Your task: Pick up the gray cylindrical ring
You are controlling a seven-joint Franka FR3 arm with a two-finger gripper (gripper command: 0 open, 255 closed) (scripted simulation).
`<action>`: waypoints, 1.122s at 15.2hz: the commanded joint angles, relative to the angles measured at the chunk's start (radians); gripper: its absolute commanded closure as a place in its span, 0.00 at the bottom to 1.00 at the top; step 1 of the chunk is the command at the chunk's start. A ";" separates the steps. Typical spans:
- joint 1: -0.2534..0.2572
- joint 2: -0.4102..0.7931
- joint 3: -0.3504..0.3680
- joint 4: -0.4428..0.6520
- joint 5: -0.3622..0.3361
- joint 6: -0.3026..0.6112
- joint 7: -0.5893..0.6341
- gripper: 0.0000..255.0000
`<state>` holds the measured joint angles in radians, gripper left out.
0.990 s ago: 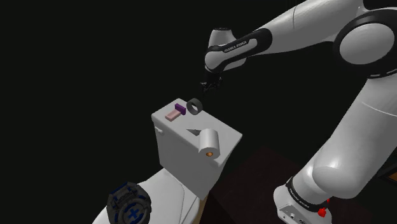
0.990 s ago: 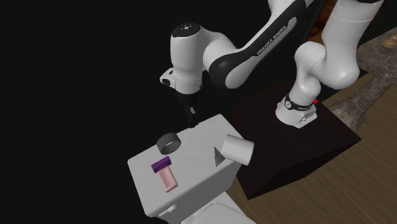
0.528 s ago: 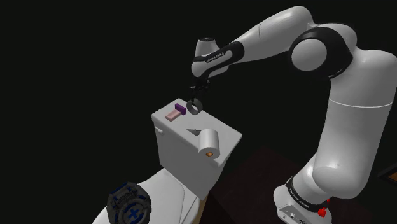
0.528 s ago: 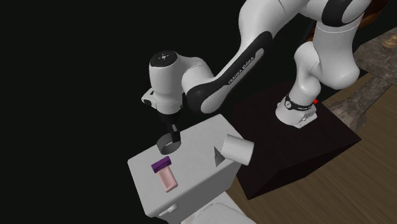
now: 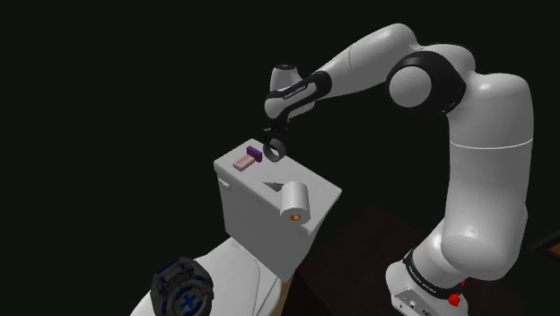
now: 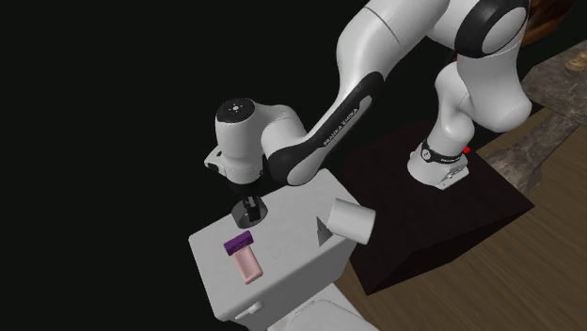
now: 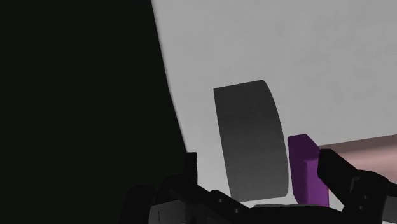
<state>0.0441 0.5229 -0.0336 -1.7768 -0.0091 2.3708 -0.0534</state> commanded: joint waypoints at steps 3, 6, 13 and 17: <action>-0.002 0.024 -0.002 -0.007 0.000 0.027 0.001 0.00; -0.002 0.026 -0.001 -0.004 0.001 0.026 0.001 1.00; -0.003 0.024 -0.001 -0.007 0.000 0.027 0.001 1.00; -0.002 -0.010 -0.002 -0.002 -0.001 -0.013 0.001 1.00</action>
<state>0.0435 0.5239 -0.0331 -1.7771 -0.0094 2.3645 -0.0524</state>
